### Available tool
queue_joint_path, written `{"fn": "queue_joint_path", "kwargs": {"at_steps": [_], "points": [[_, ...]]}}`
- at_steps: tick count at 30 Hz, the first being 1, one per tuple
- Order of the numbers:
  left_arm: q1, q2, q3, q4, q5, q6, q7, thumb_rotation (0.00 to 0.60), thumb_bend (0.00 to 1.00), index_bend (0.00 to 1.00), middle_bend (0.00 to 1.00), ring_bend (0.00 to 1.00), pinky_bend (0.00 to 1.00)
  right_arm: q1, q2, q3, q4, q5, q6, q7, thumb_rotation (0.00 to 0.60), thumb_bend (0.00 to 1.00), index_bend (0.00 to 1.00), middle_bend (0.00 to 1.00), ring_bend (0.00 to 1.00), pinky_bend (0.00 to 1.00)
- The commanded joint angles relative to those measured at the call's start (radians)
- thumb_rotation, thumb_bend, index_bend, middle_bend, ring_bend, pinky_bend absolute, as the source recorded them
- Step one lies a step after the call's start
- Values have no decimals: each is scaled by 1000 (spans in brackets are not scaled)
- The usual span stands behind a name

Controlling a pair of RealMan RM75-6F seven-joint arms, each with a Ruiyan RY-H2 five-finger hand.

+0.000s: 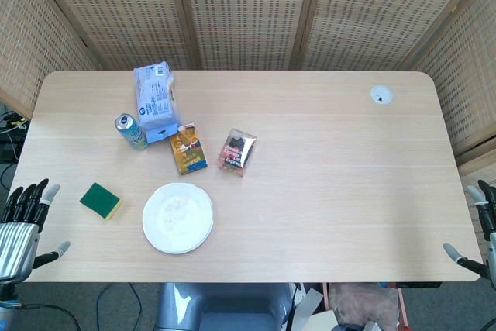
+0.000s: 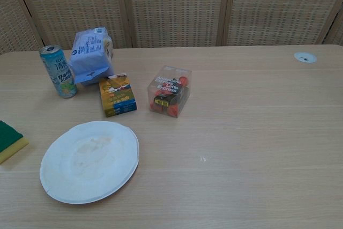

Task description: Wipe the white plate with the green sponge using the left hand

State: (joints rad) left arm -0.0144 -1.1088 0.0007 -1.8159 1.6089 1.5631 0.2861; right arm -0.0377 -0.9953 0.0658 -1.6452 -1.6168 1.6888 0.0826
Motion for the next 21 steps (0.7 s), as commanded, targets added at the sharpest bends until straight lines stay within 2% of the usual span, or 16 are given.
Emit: {"fn": "queue_joint_path", "kwargs": {"at_steps": [1,5,9,12,14,17,21], "points": [[-6,-2,1,3,-7,-15,5,600,0,0,0,0,0,0,0,1,1,1,0,2,600,0,0,0,0,0],[-34,-7,-11,20,-38,-66,1,600,0,0,0,0,0,2,0,2,0,5,-4,3,600,0,0,0,0,0],[-102,-19,-35,108,-84,-179,-47,600,0,0,0,0,0,4,-2,5,-4,9,-7,-4,600,0,0,0,0,0],[-188,-41,-22,260,-64,-325,-158,600,0,0,0,0,0,11,-7,10,-5,25,-23,-16,600,0,0,0,0,0],[-250,-66,1,386,-10,-409,-259,600,0,0,0,0,0,17,-10,15,-8,39,-36,-25,600,0,0,0,0,0],[-305,-112,36,535,54,-464,-375,600,0,0,0,0,0,22,-12,20,-12,53,-47,-34,600,0,0,0,0,0],[-352,-175,60,694,59,-541,-486,600,0,0,0,0,0,27,-16,28,-16,69,-55,-47,600,0,0,0,0,0]]}}
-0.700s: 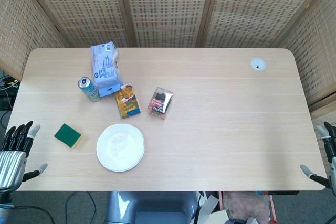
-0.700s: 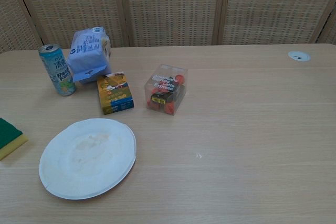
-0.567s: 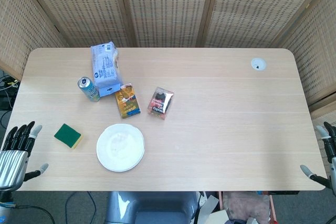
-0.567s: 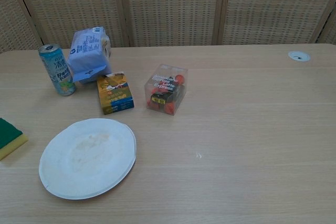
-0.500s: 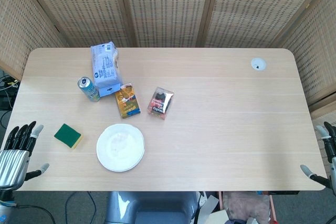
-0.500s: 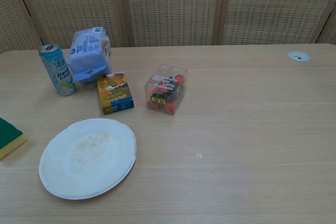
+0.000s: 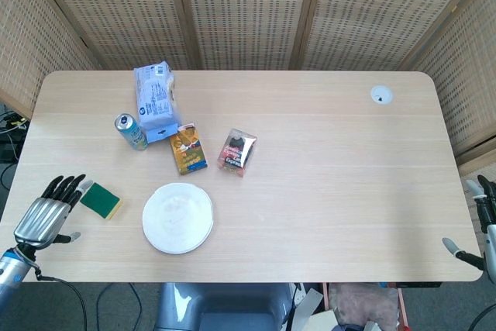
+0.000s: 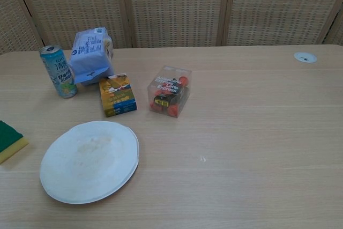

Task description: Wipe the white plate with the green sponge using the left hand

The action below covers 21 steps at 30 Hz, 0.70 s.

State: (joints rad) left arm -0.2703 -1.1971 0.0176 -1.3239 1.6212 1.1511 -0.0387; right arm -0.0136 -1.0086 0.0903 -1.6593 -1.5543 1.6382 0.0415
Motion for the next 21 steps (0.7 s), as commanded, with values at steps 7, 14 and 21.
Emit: {"fn": "queue_joint_path", "kwargs": {"at_steps": [7,14,21], "points": [[-141,-198,40,398,28,-163,-267,600,0,18,0,0,0,19,-10,13,1,35,-38,-22,600,0,0,0,0,0],[-169,-279,59,526,46,-149,-325,600,0,116,59,0,51,25,-16,11,0,37,-48,-34,600,0,0,0,0,0],[-188,-320,66,577,37,-158,-344,600,0,201,132,14,98,25,-17,12,-1,42,-49,-33,600,0,0,0,0,0]]}}
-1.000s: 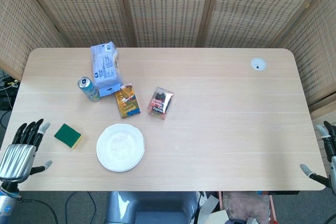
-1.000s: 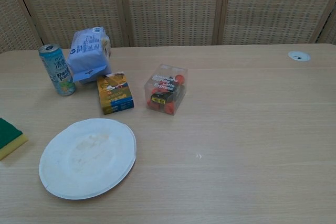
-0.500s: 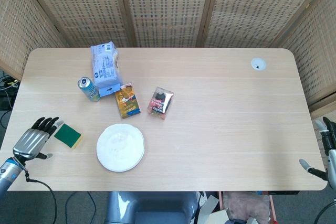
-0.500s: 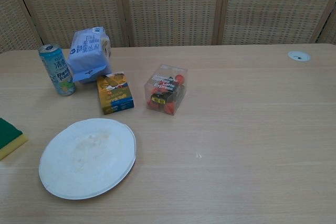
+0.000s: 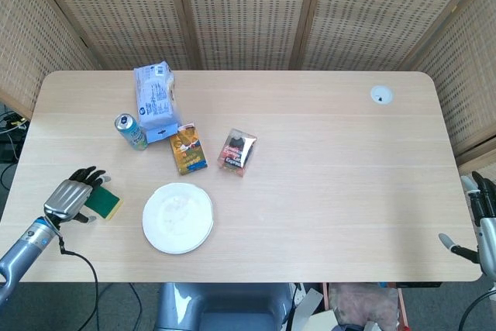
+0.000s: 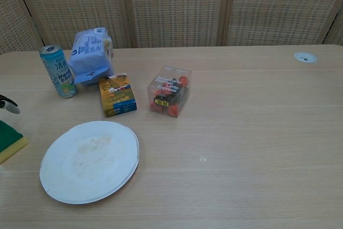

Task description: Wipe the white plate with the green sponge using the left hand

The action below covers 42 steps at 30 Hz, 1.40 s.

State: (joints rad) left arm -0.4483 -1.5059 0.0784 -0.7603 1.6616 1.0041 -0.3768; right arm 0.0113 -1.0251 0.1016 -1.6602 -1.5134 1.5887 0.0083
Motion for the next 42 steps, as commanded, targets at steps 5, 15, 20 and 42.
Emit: {"fn": "queue_joint_path", "kwargs": {"at_steps": [5,15,20,42], "points": [[-22,-29,11,32,-20,-44,-8,600,0,230,137,30,133,1,0,1,1,3,-1,3,600,0,0,0,0,0],[-27,-61,16,59,-32,-34,8,600,0,394,270,140,226,6,0,-1,2,-1,-9,8,600,0,0,0,0,0],[-29,-74,16,66,-38,-33,16,600,0,467,334,198,277,9,0,-1,4,0,-14,11,600,0,0,0,0,0],[-158,63,-97,-530,-81,42,-245,600,140,548,393,246,325,10,2,-6,4,-14,-8,21,600,0,0,0,0,0]]}}
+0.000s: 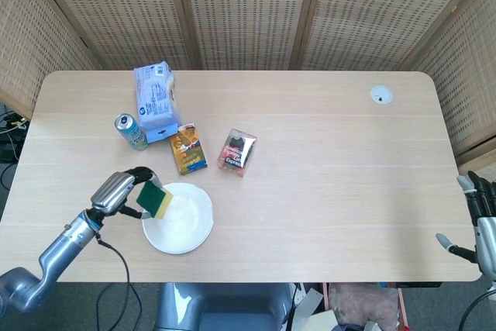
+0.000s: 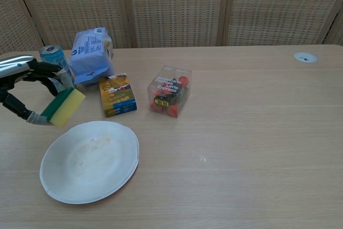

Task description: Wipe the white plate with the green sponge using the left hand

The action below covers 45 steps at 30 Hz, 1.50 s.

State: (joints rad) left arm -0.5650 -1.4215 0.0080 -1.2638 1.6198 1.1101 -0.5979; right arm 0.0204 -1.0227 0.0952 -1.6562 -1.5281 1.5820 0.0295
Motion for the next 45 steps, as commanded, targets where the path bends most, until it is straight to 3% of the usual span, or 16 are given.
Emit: {"fn": "queue_joint_path", "kwargs": {"at_steps": [1,10,16,28,39,45], "points": [[-53,-41,-33,-26,-56,-91,-22,600,141,548,394,246,325,1,0,0,1,3,-4,-1,600,0,0,0,0,0],[-111,-151,-61,47,-170,-259,-17,600,148,548,394,246,324,7,1,3,4,16,-19,9,600,0,0,0,0,0],[-126,-191,-49,102,-195,-337,-66,600,151,548,393,246,325,11,4,3,2,20,-27,14,600,0,0,0,0,0],[-133,-231,-38,173,-204,-381,-79,600,151,548,393,246,325,10,9,4,6,25,-27,31,600,0,0,0,0,0],[-123,-122,-56,49,-152,-287,-124,600,151,548,393,246,324,7,12,4,6,21,-18,41,600,0,0,0,0,0],[-144,-78,-39,32,-181,-354,19,600,151,548,394,246,315,6,13,2,4,18,-17,41,600,0,0,0,0,0]]}}
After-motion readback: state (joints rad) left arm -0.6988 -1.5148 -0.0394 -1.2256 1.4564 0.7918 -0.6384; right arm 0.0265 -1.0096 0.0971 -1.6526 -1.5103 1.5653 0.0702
